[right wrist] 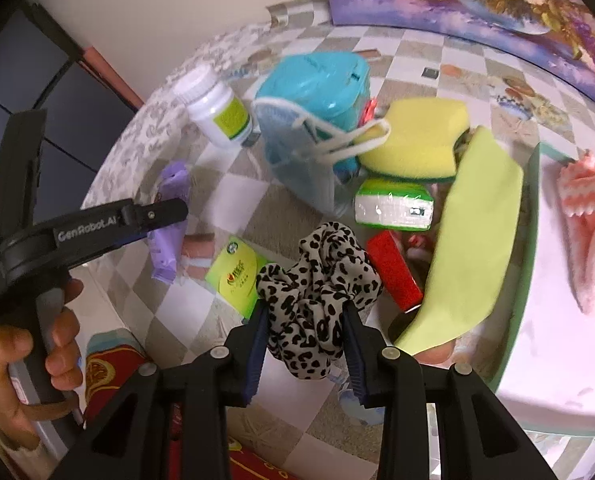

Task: Organize soft objects
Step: 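Grasp the purple wipes packet with the left gripper while the right grasps the leopard scrunchie, then carry the wipes packet and scrunchie over the white tray and open both grippers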

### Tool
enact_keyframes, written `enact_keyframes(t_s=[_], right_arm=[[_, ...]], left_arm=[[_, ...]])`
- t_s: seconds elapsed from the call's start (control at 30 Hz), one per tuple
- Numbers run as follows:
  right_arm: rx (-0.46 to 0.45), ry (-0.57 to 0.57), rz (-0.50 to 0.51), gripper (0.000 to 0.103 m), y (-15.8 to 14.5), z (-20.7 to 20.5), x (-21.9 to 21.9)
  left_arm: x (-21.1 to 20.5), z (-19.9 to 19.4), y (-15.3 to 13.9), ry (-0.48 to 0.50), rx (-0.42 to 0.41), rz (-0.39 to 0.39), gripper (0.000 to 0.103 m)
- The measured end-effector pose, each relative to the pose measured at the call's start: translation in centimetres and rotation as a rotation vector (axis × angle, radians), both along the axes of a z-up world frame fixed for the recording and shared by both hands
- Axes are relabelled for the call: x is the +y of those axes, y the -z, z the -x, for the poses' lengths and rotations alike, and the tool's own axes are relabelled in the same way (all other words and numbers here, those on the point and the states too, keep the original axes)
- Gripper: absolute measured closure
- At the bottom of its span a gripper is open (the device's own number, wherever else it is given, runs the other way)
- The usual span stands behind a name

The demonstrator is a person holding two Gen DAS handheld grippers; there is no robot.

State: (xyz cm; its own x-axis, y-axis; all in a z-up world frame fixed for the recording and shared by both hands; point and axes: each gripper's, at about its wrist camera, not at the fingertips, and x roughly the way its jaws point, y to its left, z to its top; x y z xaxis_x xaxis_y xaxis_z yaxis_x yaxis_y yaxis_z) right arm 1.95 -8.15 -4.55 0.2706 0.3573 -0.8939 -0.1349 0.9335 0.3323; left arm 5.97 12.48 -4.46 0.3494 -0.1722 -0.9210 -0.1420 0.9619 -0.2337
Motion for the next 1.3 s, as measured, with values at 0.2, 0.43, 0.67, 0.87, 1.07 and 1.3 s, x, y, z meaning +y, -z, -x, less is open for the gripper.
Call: enact_keyframes(t_s=[0.2,0.43,0.67,0.87,1.07,1.3], right_arm=[[-0.040,0.071,-0.020,0.065,-1.4,-0.2,-2.0],[-0.079,0.185,-0.009,0.065,-2.7,-0.1,-5.1],[-0.098,0.343,0.044,0.065,-3.5,0.4,-10.2],[-0.092,0.512,0.076,0.065,-3.7,1.0,-16.7],[-0.048,0.680,0.072,0.065,-2.8,2.3,-23.2],[0.012,0.839,0.131,0.065,-1.1,4.6,-28.2]], left_arm=[[-3.2,0.3,-2.4,0.078,-0.050,0.003,0.063],[-8.2,0.7,-5.3,0.196,-0.092,-0.020,0.063],[-14.7,1.0,-7.9,0.319,-0.138,-0.055,0.063],[-20.9,1.3,-7.8,0.437,-0.116,-0.048,0.063],[-26.3,1.7,-6.6,0.518,-0.086,-0.065,0.063],[-30.5,2.9,-4.3,0.606,-0.102,-0.090,0.063]])
